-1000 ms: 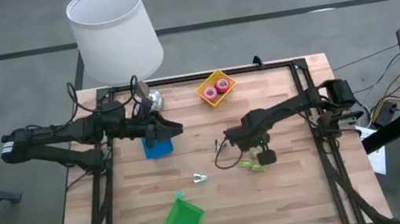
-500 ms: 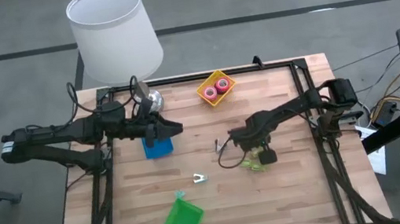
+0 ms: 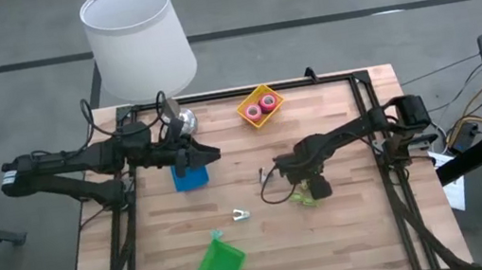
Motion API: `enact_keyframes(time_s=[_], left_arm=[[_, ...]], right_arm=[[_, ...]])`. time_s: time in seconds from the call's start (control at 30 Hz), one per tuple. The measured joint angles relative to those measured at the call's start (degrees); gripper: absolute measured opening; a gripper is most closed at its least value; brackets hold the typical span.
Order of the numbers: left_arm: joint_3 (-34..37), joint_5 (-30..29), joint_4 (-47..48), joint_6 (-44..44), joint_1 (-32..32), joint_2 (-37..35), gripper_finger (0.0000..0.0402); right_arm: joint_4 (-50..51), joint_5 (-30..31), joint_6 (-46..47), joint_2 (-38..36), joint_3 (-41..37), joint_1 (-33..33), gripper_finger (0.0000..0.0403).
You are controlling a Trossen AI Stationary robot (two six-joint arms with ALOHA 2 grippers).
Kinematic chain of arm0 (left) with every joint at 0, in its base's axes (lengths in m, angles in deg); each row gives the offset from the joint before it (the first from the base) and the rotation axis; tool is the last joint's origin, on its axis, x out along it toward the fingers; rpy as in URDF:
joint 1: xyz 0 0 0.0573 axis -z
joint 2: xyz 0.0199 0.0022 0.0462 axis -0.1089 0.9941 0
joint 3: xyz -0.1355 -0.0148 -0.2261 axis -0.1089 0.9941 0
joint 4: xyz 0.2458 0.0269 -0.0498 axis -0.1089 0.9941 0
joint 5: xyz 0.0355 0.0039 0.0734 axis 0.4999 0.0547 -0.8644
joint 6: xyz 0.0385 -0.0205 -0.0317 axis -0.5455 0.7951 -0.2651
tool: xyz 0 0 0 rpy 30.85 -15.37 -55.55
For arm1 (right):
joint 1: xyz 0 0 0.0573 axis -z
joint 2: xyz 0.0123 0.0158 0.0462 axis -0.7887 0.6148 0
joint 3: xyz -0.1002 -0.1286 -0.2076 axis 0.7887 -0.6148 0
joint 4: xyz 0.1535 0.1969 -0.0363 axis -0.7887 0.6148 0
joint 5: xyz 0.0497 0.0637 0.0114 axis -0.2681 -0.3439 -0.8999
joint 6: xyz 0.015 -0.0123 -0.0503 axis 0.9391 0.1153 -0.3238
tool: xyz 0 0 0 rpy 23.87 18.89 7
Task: Pick and place Stapler, Stapler remover, tape
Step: Put the top green staple box into the blue bin
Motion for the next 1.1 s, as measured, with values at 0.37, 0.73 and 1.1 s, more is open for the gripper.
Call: enact_keyframes(time_s=[0.37,0.73,1.1], left_arm=[[0.0,0.0,0.01,0.07,-0.02,0.0,0.0209],[0.76,0.0,0.02,1.16,0.31,0.02,0.0209],[0.83,-0.01,0.0,1.36,0.33,0.02,0.0209]], right_arm=[[0.11,-0.02,-9.66,-0.2,5.0,-0.95,0.0221],[-2.06,0.53,-17.67,0.11,2.39,-1.35,0.0284],[-4.94,0.66,-21.35,0.11,0.83,-3.14,0.0255]])
